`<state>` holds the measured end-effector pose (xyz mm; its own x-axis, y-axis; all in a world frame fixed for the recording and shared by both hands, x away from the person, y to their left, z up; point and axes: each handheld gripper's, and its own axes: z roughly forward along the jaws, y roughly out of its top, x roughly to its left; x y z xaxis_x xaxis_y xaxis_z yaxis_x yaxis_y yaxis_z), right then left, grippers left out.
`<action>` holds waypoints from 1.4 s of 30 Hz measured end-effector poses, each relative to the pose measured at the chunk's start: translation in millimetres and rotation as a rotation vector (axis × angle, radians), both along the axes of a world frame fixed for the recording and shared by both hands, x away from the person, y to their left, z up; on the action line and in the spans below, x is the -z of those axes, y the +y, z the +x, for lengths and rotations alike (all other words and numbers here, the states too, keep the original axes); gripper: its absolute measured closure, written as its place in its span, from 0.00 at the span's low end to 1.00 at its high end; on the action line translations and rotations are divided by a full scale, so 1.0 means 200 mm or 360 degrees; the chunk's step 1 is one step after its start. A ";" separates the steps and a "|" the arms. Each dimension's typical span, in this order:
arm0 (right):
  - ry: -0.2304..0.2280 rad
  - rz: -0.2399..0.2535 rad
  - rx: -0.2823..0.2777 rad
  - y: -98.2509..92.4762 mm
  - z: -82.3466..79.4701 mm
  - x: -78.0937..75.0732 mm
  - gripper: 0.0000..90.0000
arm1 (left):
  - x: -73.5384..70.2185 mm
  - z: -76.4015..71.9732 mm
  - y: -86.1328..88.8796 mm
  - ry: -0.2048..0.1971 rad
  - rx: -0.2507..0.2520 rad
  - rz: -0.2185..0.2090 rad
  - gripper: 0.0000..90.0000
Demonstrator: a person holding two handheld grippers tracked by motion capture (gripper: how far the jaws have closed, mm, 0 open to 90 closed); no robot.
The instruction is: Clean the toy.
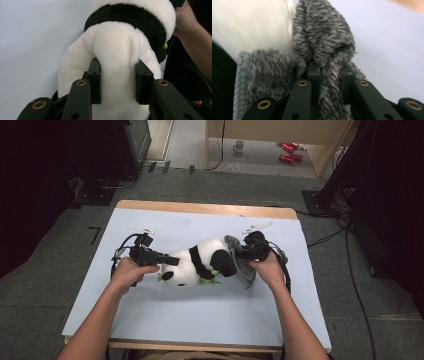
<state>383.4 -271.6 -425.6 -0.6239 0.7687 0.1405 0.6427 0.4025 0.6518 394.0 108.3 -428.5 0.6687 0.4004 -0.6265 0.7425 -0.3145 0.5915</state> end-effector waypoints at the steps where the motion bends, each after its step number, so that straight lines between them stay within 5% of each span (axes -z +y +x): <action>1: 0.0000 -0.0004 -0.0002 -0.01 0.00 0.01 0.86 | 0.00 0.00 0.00 -0.0002 0.0007 0.0000 0.73; 4: -0.0033 0.0065 0.0034 -0.04 -0.01 -0.02 0.86 | 0.00 0.00 0.00 -0.0006 0.0023 -0.0002 0.73; 12: -0.0249 0.0234 0.0061 -0.07 -0.03 -0.25 0.86 | 0.01 0.00 0.00 -0.0019 0.0032 -0.0006 0.72; 18: -0.0302 0.0288 0.0009 -0.02 -0.02 -0.34 0.86 | 0.01 -0.01 0.00 -0.0038 0.0037 0.0005 0.72; 27: -0.0191 0.0308 -0.0031 0.09 0.01 -0.22 0.86 | 0.02 -0.01 0.01 -0.0040 0.0030 0.0011 0.71; 36: -0.0155 0.0370 0.0007 0.06 0.01 -0.14 0.86 | 0.02 -0.01 0.00 -0.0029 0.0023 0.0012 0.71; 42: -0.0127 0.0307 0.0034 0.04 0.00 -0.10 0.86 | 0.02 -0.01 0.01 -0.0030 0.0028 0.0011 0.71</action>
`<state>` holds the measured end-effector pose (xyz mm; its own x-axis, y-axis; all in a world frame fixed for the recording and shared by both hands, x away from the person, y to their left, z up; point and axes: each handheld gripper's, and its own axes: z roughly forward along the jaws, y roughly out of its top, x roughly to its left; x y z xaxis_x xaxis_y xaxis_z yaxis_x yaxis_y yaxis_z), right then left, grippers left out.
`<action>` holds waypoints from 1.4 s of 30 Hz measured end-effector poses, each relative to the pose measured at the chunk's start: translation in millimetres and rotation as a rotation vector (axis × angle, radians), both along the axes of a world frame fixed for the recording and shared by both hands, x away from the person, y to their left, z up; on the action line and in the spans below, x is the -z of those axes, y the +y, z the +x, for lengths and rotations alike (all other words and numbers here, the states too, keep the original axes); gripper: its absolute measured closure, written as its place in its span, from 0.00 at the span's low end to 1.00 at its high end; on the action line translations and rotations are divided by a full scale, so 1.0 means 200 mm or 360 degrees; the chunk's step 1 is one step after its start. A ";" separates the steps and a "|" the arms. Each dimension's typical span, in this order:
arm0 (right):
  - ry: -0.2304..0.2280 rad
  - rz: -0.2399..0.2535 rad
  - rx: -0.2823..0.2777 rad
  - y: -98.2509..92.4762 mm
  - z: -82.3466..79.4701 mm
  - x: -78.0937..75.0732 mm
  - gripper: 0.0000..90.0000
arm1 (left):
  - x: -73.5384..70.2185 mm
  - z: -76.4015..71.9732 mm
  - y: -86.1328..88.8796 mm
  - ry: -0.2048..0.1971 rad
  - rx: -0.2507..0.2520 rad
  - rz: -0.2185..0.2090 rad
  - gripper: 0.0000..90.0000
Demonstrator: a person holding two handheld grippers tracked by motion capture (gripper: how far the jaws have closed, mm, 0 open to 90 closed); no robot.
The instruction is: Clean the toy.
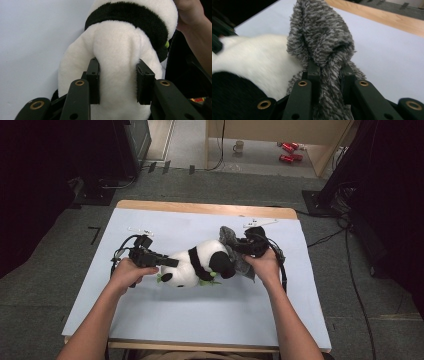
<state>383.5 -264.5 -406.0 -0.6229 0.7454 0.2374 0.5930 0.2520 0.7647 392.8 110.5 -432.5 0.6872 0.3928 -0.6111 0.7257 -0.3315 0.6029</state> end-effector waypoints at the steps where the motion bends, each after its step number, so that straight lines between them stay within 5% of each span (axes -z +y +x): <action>1: 0.0012 -0.0025 0.0002 -0.01 0.00 0.02 0.86 | 0.00 0.00 0.00 0.0001 -0.0001 -0.0002 0.71; 14: 0.0132 -0.0194 -0.0023 -0.05 -0.04 0.14 0.86 | 0.00 0.00 0.00 0.0029 0.0005 -0.0026 0.72; 24: -0.0033 -0.0133 0.0028 -0.14 -0.07 -0.05 0.86 | -0.03 0.01 0.01 0.0168 0.0096 -0.0196 0.75; 25: -0.0047 -0.0128 0.0032 -0.15 -0.07 -0.06 0.86 | -0.02 0.01 0.00 0.0170 0.0097 -0.0175 0.75; 27: -0.0062 -0.0122 0.0034 -0.16 -0.07 -0.09 0.86 | -0.02 0.02 -0.01 0.0112 0.0074 -0.0050 0.75; 35: -0.0097 -0.0115 0.0023 -0.16 -0.09 -0.12 0.86 | -0.02 0.03 0.00 -0.0027 -0.0009 0.0008 0.61; 39: -0.0119 -0.0105 0.0022 -0.16 -0.10 -0.15 0.85 | -0.06 0.02 0.00 -0.0218 -0.0078 0.0031 0.48; 42: -0.0141 -0.0092 0.0017 -0.16 -0.11 -0.18 0.85 | -0.10 0.01 0.00 -0.0352 -0.0111 0.0053 0.49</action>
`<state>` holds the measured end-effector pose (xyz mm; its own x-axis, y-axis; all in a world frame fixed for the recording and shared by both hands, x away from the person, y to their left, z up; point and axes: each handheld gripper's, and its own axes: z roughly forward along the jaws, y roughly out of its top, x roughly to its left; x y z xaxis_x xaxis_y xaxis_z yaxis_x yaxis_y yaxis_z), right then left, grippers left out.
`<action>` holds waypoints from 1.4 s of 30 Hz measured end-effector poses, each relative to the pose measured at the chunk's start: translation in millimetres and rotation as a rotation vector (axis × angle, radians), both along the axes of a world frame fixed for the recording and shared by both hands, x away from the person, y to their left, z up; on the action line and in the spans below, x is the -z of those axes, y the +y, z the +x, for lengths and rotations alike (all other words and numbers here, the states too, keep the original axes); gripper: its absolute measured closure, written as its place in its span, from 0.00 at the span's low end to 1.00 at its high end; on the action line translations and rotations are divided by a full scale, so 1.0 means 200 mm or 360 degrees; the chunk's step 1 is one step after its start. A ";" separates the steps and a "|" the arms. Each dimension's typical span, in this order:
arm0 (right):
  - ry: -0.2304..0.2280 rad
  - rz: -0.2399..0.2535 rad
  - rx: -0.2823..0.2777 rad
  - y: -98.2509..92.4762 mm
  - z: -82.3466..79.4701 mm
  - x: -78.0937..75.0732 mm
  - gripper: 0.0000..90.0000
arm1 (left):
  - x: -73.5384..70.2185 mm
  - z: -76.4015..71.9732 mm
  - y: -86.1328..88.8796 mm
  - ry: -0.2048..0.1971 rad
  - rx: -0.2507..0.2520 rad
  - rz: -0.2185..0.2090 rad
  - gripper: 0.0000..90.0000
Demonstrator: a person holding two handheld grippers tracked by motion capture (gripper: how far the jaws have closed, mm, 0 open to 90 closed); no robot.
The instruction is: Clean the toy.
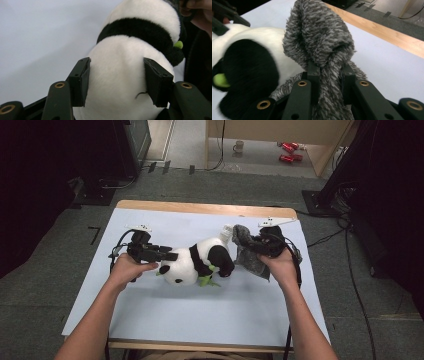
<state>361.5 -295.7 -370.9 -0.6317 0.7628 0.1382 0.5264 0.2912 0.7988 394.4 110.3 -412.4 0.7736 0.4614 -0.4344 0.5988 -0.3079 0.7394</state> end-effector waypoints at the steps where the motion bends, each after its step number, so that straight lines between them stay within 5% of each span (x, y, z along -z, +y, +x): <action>1: -0.0005 0.0008 -0.0005 0.00 -0.01 -0.01 0.85 | -0.02 -0.01 0.00 -0.0059 -0.0016 0.0001 0.51; 4: -0.0030 0.0026 -0.0017 0.01 -0.02 -0.06 0.85 | -0.06 -0.02 0.00 -0.0163 -0.0029 0.0012 0.62; 12: -0.0093 0.0036 -0.0109 0.10 -0.08 -0.19 0.85 | -0.05 -0.01 0.00 -0.0054 0.0104 -0.0002 0.77; 21: -0.0123 0.0050 -0.0228 0.24 -0.13 -0.29 0.85 | -0.04 0.03 -0.01 -0.0006 0.0019 0.0022 0.70; 28: -0.0089 0.0064 -0.0334 0.39 -0.17 -0.30 0.85 | -0.03 0.05 -0.01 0.0018 -0.0010 0.0025 0.60; 42: -0.0014 -0.0009 -0.0499 0.78 -0.18 -0.19 0.85 | -0.05 0.06 0.00 0.0038 0.0008 0.0002 0.77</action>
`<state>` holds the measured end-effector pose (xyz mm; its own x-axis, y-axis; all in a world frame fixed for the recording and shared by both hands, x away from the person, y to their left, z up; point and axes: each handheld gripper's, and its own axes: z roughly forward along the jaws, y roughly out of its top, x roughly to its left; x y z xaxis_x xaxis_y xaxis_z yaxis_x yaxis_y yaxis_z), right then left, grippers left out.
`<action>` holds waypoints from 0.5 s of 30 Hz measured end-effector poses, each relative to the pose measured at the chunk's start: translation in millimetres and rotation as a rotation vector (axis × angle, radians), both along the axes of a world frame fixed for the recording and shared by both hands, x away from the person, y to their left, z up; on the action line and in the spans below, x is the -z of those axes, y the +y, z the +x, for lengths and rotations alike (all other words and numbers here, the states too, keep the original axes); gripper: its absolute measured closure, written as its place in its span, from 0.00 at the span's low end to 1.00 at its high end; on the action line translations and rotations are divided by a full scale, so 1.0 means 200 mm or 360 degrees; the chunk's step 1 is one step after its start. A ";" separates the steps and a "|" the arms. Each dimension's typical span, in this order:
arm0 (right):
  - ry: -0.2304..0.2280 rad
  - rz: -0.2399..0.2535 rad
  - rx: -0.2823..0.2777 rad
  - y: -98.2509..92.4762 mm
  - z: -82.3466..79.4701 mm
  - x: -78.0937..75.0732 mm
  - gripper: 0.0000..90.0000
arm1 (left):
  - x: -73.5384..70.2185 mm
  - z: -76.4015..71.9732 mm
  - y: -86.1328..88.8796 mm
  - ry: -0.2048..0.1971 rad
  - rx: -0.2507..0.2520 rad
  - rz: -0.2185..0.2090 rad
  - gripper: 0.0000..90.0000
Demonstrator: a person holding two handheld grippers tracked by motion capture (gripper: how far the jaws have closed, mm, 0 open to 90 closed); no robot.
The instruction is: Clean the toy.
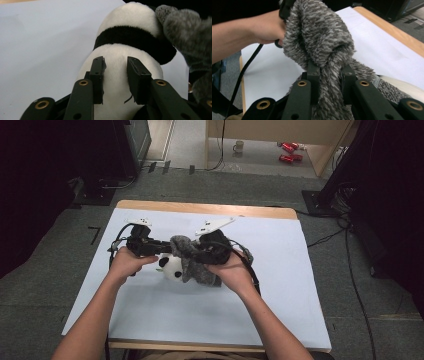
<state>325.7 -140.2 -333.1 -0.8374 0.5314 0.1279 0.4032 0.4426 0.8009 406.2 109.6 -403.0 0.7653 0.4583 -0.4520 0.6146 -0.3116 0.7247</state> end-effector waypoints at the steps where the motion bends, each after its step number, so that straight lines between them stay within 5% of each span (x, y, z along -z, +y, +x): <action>1: 0.0003 -0.0014 -0.0007 0.03 0.00 0.02 0.85 | 0.00 0.00 0.00 0.0004 0.0003 -0.0006 0.79; 9: 0.0067 -0.0147 -0.0013 0.15 0.03 0.17 0.85 | 0.01 0.02 0.01 0.0041 0.0007 -0.0017 0.84; 15: 0.0037 -0.0198 0.0021 0.13 0.05 0.18 0.86 | 0.02 0.02 0.00 0.0015 0.0001 -0.0004 0.84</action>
<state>335.5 -115.1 -369.1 -0.8277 0.5555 0.0793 0.4274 0.5324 0.7307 409.6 108.8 -407.6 0.7612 0.4566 -0.4604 0.6212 -0.3099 0.7197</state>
